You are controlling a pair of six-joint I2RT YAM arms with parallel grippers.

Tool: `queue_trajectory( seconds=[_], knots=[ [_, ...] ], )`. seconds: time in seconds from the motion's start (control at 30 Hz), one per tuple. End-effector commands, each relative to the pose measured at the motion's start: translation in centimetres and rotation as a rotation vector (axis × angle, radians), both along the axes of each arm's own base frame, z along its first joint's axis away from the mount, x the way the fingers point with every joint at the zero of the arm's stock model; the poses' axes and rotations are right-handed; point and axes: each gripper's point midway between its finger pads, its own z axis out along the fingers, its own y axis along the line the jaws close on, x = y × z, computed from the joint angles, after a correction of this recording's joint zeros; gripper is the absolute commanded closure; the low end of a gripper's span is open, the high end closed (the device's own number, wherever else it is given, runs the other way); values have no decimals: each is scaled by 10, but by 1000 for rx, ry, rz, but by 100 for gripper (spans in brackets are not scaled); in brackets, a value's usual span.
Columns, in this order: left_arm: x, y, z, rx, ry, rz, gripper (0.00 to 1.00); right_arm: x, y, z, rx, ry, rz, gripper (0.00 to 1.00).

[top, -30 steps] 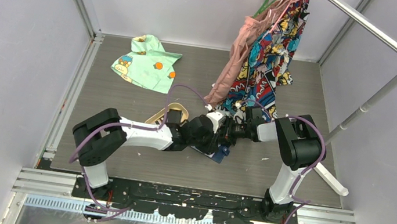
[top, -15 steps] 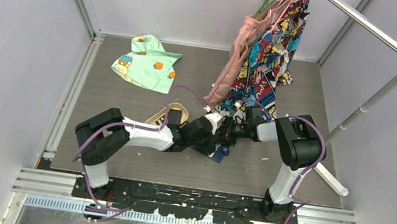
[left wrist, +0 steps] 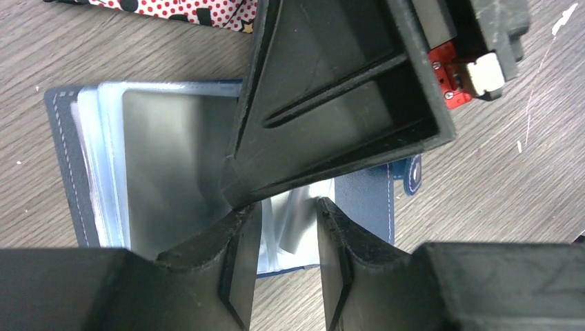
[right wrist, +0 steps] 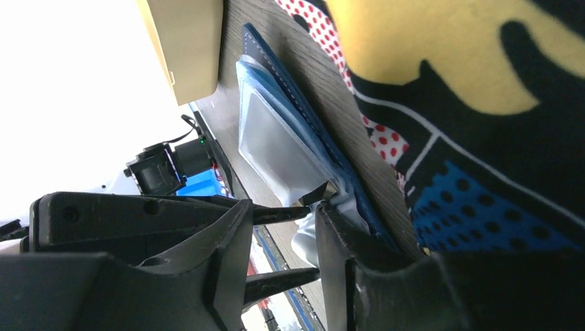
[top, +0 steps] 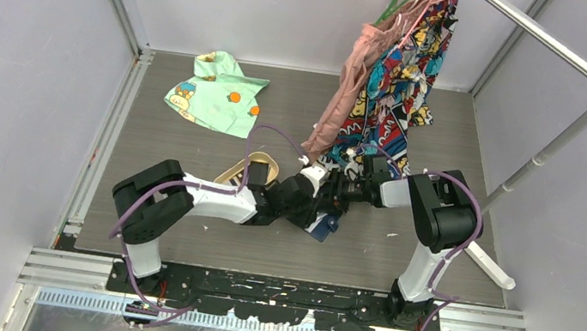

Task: Put the credit cards into the card holder
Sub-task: Insert the credit card into the card holder.

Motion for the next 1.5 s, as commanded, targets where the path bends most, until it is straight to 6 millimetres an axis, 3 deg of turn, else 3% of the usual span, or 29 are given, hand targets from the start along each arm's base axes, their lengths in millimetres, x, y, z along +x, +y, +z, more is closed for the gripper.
queue_trajectory(
  seconds=[0.0,0.13,0.3,0.47,0.63,0.77,0.93,1.1,1.23,1.47],
  knots=[
    [16,13,6,30,-80,61,63,8,-9,-5,-82,-77,-14,52],
    [19,15,14,16,-97,81,62,9,-11,2,-99,-114,2,45],
    [8,2,55,-144,-113,26,62,10,-13,12,-112,-164,25,43],
    [-1,18,92,-203,-153,11,63,9,-15,17,-123,-192,52,43],
    [8,53,78,-186,-97,83,64,7,-18,19,-150,-218,90,43],
    [23,62,77,-206,-56,103,64,9,-22,17,-195,-236,111,45],
    [31,55,73,-185,-2,64,62,12,-26,19,-233,-247,117,54],
    [36,42,69,-227,33,46,60,13,-26,25,-235,-260,121,75],
    [41,40,70,-255,36,55,59,13,-27,29,-242,-265,126,78],
    [43,35,63,-266,56,52,59,18,-34,12,-331,-203,59,92]
  ],
)
